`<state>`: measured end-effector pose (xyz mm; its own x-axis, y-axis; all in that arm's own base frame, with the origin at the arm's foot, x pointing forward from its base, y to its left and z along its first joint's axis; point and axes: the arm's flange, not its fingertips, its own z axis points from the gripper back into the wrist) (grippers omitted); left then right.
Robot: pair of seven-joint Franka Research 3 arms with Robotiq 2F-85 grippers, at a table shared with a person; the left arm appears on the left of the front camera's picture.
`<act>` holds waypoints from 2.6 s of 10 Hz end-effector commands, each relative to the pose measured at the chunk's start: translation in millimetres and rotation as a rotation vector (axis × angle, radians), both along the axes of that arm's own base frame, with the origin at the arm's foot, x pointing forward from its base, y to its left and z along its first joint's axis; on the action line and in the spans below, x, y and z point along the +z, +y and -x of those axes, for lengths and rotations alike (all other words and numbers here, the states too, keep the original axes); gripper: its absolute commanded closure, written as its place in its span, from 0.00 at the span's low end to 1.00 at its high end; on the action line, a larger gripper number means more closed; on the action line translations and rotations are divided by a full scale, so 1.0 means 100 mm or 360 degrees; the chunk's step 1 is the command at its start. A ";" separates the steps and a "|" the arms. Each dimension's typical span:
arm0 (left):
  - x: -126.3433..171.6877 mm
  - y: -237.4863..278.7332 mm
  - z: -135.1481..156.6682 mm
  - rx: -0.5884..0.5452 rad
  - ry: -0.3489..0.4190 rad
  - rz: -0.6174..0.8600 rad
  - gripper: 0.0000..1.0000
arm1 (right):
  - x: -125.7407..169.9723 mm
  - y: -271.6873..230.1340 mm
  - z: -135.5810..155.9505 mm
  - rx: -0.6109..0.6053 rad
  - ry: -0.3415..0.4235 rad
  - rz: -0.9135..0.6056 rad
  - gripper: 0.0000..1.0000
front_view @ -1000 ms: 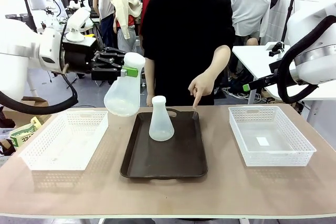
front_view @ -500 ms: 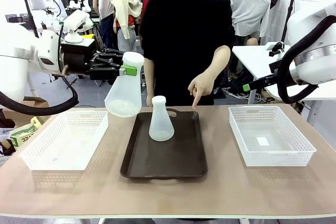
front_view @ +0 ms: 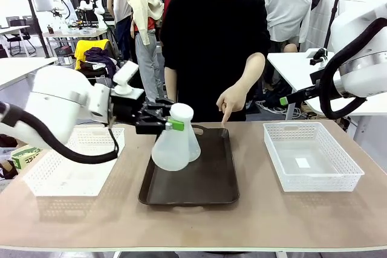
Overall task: Prepare the laboratory tools.
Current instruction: Place the picked Big flask upright in the Handle tray as directed by the person.
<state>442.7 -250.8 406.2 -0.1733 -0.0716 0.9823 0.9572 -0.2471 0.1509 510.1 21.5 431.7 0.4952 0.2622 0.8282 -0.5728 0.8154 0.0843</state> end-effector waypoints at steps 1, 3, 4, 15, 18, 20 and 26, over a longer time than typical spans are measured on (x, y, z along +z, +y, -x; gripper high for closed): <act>0.03 -0.09 -0.17 0.0011 -0.0030 0.0022 1.00 | 0.01 -0.01 0.00 0.0002 0.0007 0.0013 0.00; -0.24 -0.18 -0.33 -0.0058 -0.0058 0.0074 1.00 | 0.01 -0.01 0.00 0.0002 0.0007 0.0013 0.00; -0.35 -0.20 -0.37 -0.0090 -0.0018 0.0124 1.00 | 0.01 -0.01 0.00 0.0002 0.0007 0.0013 0.00; -1.06 -0.09 -0.62 -0.0093 0.0225 0.0185 1.00 | 0.01 -0.01 0.00 0.0002 0.0007 0.0013 0.00; -1.08 -0.08 -0.62 -0.0093 0.0253 0.0142 0.43 | 0.01 -0.01 0.00 0.0002 0.0007 0.0013 0.00; -1.08 -0.06 -0.63 -0.0091 0.0259 0.0121 0.05 | 0.01 -0.01 0.00 0.0002 0.0007 0.0013 0.00; -1.01 0.09 -0.60 -0.0120 0.0312 -0.0050 0.00 | 0.01 -0.01 0.00 0.0002 0.0007 0.0013 0.00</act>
